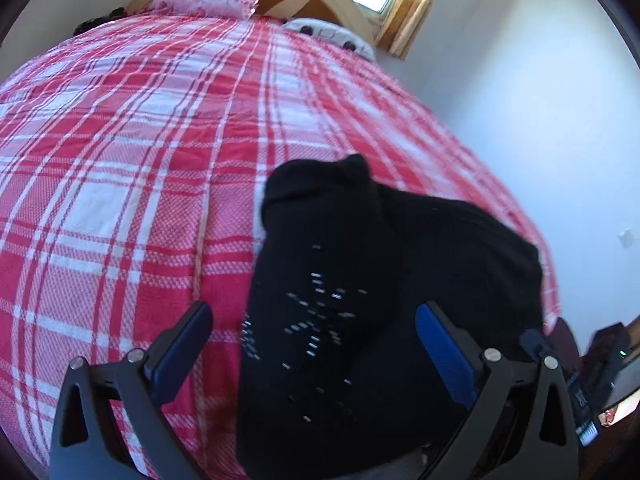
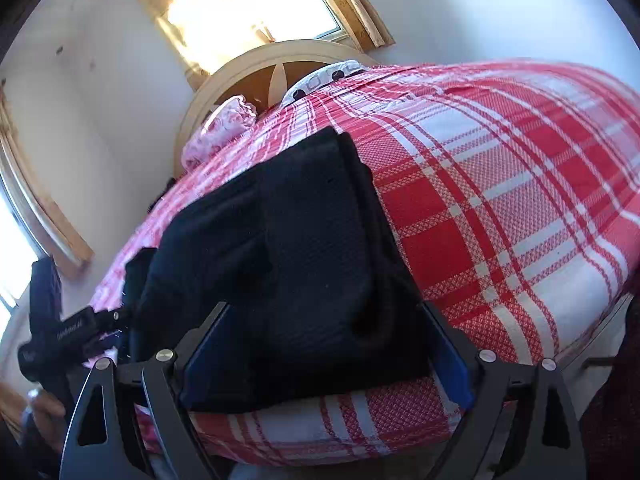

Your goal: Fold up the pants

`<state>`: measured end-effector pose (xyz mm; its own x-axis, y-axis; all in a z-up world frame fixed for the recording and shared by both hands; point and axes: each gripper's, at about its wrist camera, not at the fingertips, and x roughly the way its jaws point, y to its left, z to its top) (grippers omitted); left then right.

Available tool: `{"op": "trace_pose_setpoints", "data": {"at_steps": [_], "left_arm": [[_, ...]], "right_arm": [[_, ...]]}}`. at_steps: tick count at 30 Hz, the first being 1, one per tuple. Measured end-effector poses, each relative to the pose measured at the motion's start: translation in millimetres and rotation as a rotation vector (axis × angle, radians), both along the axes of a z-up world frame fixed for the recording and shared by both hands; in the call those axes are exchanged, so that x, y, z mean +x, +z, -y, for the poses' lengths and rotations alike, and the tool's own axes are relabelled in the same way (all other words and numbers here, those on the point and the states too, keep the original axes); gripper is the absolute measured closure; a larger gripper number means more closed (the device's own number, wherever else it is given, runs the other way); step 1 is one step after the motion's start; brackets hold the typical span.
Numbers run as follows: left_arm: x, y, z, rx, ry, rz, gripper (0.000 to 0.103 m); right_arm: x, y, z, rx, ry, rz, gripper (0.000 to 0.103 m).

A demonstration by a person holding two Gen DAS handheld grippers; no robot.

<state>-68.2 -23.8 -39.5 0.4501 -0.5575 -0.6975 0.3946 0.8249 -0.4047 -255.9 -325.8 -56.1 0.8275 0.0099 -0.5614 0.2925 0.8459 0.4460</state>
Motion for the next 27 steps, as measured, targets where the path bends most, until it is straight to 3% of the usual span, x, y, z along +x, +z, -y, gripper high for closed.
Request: {"op": "trace_pose_setpoints", "data": {"at_steps": [3,5,8,13,14,16,17,19,22,23,27], "left_arm": [[-4,2,13,0.057,-0.056,0.062,0.0],[0,-6,18,0.084,-0.068,0.044,0.0],[11,-21,8,-0.009,-0.051,-0.055,0.0],[13,-22,5,-0.039,-0.085,-0.066,0.001],[12,-22,4,-0.049,-0.081,-0.064,0.006],[12,-23,-4,-0.069,-0.054,-0.07,0.017],[13,-22,-8,-0.085,-0.041,-0.077,0.024],[14,-19,-14,-0.089,-0.027,-0.077,0.037],[5,-6,-15,-0.069,-0.035,-0.007,0.075],[-1,1,-10,-0.083,-0.082,0.023,0.089],[-7,12,-2,-0.07,-0.118,0.091,0.09]], "right_arm": [[-2,-1,13,0.1,0.021,0.027,0.011],[-3,-2,15,0.126,0.039,0.037,0.012],[-1,-2,10,0.128,0.084,0.036,0.012],[2,-9,15,0.207,0.1,0.073,0.013],[3,-9,15,0.206,0.093,0.072,0.015],[3,-8,12,0.162,0.065,0.038,0.039],[4,-8,12,0.123,0.044,0.005,0.059],[1,-8,17,0.13,0.055,-0.009,0.065],[6,-2,9,0.074,0.07,-0.049,0.067],[10,2,3,0.044,0.074,-0.063,0.069],[14,16,-3,0.052,0.073,-0.042,0.071]]}}
